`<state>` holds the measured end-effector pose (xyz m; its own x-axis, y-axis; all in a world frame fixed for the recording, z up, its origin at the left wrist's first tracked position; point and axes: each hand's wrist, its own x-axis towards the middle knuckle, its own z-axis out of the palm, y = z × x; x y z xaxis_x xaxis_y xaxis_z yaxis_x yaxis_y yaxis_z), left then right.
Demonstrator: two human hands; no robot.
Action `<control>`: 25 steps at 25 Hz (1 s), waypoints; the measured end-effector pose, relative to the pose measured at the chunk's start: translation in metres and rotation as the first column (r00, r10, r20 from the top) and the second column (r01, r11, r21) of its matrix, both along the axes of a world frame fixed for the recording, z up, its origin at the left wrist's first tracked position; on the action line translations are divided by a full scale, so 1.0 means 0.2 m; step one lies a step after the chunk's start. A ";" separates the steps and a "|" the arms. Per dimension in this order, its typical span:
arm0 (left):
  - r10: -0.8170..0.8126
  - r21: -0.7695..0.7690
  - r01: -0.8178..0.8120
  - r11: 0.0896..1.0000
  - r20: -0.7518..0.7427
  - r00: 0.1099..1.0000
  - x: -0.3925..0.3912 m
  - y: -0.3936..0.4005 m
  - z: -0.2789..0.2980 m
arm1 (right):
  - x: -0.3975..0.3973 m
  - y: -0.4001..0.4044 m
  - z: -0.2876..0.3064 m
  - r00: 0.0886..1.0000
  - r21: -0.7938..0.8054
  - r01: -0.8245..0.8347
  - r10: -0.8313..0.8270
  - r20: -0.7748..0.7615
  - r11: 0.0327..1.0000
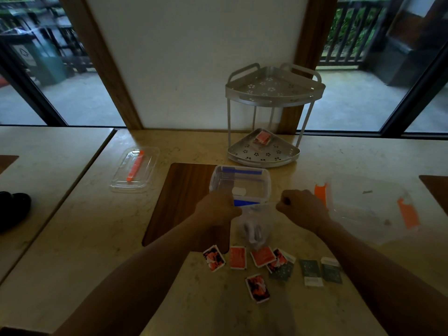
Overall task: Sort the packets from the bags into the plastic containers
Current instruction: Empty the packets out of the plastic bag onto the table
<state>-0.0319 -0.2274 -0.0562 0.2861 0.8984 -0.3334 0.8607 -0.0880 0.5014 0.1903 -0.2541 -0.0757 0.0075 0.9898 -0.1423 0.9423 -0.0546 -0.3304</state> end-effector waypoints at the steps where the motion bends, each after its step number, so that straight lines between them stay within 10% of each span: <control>1: 0.014 -0.043 -0.012 0.999 0.047 0.999 0.01 0.01 0.01 | 0.00 0.01 0.00 1.000 0.009 0.008 -0.008 0.023 1.000; 9: 0.273 -0.343 -0.154 0.927 0.333 0.902 0.09 0.03 0.06 | -0.13 0.00 0.13 0.991 0.291 -0.134 0.136 0.017 0.947; 18: 0.426 -0.395 -0.244 0.886 0.482 0.765 0.02 0.09 0.13 | -0.27 0.08 0.20 0.963 0.247 -0.253 0.267 -0.023 0.935; 25: 0.811 -0.643 -0.497 0.583 0.423 0.404 -0.04 0.09 -0.17 | -0.31 0.20 0.37 0.960 0.320 -0.223 0.265 -0.093 0.921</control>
